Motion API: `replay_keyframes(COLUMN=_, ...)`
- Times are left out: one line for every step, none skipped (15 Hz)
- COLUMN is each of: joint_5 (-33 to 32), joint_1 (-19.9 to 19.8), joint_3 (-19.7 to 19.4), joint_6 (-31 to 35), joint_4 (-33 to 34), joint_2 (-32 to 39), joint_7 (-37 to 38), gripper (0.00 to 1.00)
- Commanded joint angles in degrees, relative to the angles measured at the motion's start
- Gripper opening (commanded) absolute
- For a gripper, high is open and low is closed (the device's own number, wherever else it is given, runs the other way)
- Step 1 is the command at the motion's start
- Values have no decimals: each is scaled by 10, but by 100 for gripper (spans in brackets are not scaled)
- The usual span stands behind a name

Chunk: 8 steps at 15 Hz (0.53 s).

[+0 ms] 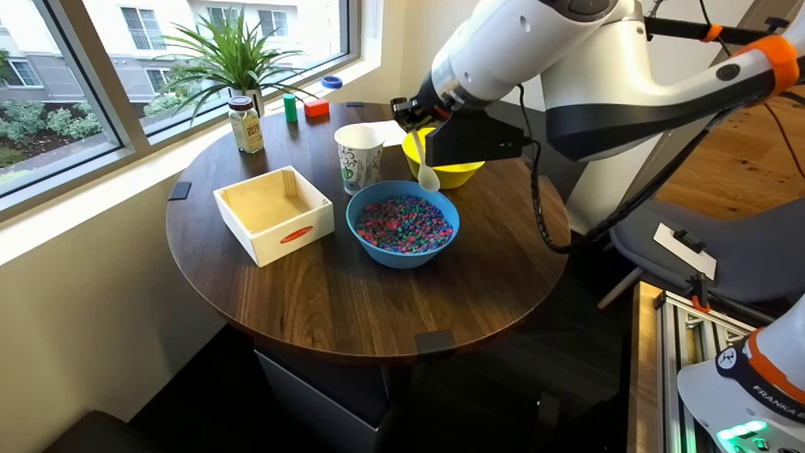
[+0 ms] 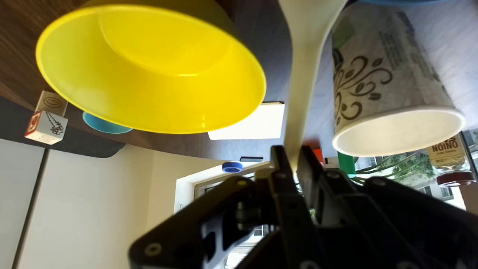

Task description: Use the spoon to scoop out of the blue bowl, empty the content into the yellow bowl and the cup and place the spoon back

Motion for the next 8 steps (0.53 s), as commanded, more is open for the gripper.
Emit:
replay_keyframes(joint_5=-44, joint_1=37, joint_3=-11, joint_6=-43, joint_4=24, joint_2=25, joint_7=53, gripper=3)
replay_keyframes(joint_5=-51, joint_1=44, joint_3=-11, joint_6=-53, joint_4=29, joint_2=31, joint_7=61, gripper=3)
replay_keyframes(joint_5=-62, joint_1=49, joint_3=-12, joint_6=-62, joint_4=32, joint_2=37, joint_7=70, gripper=3)
replay_keyframes(joint_5=-71, joint_1=54, joint_3=-13, joint_6=-71, joint_4=36, joint_2=44, joint_7=78, gripper=3)
replay_keyframes(joint_5=-84, joint_1=58, joint_3=-14, joint_6=-80, joint_4=40, joint_2=50, joint_7=88, gripper=3)
replay_keyframes(joint_5=-95, joint_1=62, joint_3=-15, joint_6=-86, joint_4=43, joint_2=56, joint_7=96, gripper=3)
replay_keyframes(joint_5=-107, joint_1=65, joint_3=-16, joint_6=-93, joint_4=47, joint_2=63, joint_7=106, gripper=3)
replay_keyframes(joint_5=-113, joint_1=68, joint_3=-16, joint_6=-98, joint_4=50, joint_2=69, joint_7=112, gripper=3)
